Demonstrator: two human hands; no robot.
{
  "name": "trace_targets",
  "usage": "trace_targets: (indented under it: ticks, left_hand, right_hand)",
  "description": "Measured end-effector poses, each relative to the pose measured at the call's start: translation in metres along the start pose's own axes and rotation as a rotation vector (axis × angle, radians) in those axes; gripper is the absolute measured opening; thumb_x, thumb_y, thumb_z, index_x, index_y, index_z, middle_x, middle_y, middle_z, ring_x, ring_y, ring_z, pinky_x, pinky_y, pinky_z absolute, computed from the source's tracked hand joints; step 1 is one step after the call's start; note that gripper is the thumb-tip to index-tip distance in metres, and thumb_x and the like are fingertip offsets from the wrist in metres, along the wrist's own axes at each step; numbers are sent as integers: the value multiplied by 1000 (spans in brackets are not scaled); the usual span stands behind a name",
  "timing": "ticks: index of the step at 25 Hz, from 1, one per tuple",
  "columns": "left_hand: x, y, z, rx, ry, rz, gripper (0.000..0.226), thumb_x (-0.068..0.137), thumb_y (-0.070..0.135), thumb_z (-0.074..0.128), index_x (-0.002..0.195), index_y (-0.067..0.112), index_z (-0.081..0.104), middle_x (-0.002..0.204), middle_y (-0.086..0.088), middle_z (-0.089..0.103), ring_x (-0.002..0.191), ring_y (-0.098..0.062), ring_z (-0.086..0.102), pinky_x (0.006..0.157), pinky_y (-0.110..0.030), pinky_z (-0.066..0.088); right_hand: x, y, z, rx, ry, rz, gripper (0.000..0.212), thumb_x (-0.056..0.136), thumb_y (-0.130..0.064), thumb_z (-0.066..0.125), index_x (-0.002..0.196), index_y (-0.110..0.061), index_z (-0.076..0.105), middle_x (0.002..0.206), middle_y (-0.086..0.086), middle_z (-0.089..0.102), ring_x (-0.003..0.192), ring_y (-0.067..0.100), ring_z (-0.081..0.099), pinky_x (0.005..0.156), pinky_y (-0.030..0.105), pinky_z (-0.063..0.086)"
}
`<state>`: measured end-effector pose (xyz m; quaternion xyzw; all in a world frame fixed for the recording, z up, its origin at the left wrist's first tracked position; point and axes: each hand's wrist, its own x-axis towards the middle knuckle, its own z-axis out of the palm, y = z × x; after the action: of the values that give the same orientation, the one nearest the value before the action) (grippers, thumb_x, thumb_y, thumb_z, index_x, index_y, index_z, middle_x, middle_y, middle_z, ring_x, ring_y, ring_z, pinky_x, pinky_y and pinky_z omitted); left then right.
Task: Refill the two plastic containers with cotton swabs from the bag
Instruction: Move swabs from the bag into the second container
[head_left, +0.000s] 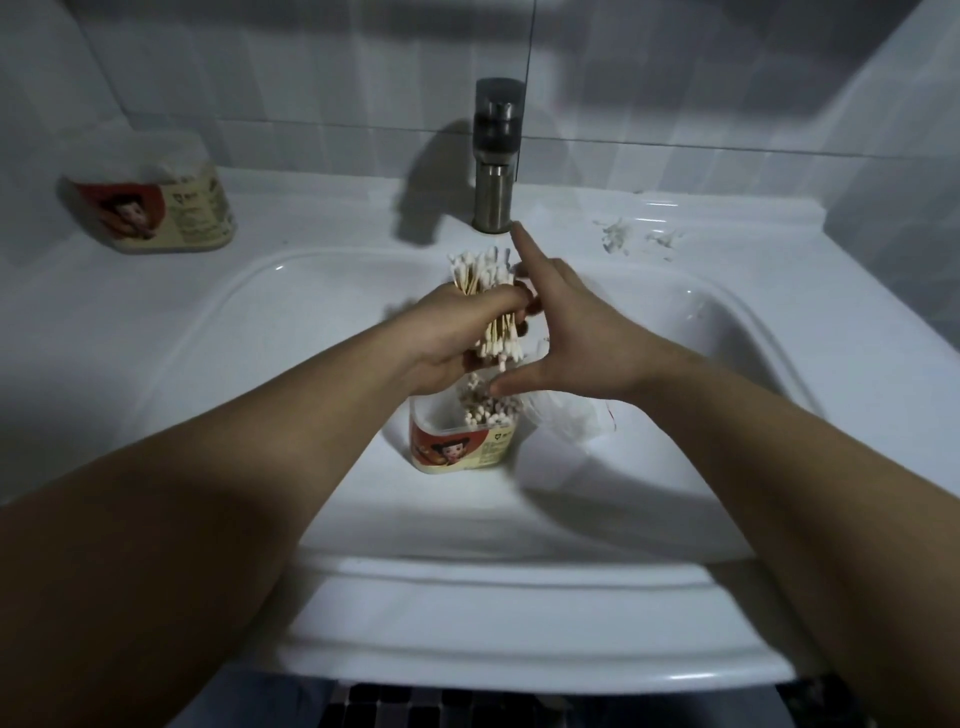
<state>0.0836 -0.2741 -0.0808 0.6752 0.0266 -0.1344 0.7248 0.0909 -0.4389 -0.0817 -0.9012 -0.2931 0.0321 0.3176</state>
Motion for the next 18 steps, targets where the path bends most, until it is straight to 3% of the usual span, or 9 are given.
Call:
trace_targets:
  ticks: [2,3,5,7,9,10,14,18]
  left_hand:
    - [-1,0,1,-42,-54,-11,7,97,12,63,101,14,69,77,-1,68,81,-16,74,62,-29,54]
    - [-1,0,1,-56,-68,-14,6,97,11,63,96,14,68,74,0,67,74,-14,73,56,-25,51]
    - [-1,0,-1,-78,-74,-17,8,96,9,63,93,14,67,73,-1,67,69,-13,70,56,-26,47]
    - [-1,0,-3,-64,-84,-21,9,96,8,62,94,14,69,76,-2,69,71,-14,70,62,-28,48]
    - [-1,-2,-3,-23,-107,-48,13,95,7,61,95,15,71,80,-4,72,75,-16,72,61,-27,52]
    - [-1,-3,-3,-11,-124,-66,15,94,6,59,96,15,71,81,-5,73,76,-17,72,60,-27,53]
    - [-2,-6,-3,-45,-177,-123,13,95,3,56,93,10,67,72,-8,67,61,-17,65,52,-27,52]
    - [-2,-7,0,6,-138,-116,19,94,4,54,100,12,70,90,-12,72,88,-27,70,77,-37,50]
  right_hand:
    - [4,-1,1,-40,45,-37,133,68,-39,94,164,-25,3,144,-4,41,121,2,42,98,7,41]
    - [5,-2,1,-54,78,-42,124,69,-40,93,163,-21,14,143,-4,47,116,0,46,100,16,46]
    - [5,-2,2,-53,130,-43,111,70,-41,92,160,-20,29,134,-6,56,97,-4,53,98,28,51]
    - [4,-3,2,-5,113,-43,116,69,-40,93,161,-23,24,140,-6,52,101,-7,53,98,28,51]
    - [3,-4,4,28,72,-42,128,65,-37,95,162,-27,13,152,-4,41,126,0,46,101,25,49]
    - [3,-5,3,17,69,-40,128,64,-36,96,162,-26,15,154,-3,41,131,4,44,102,24,48]
    - [3,-11,-2,-53,109,-28,111,62,-33,96,156,-21,37,141,-1,56,121,10,54,101,23,46]
    - [4,-12,3,-71,39,-47,135,54,-48,96,161,-21,19,146,-1,47,131,10,45,107,20,37]
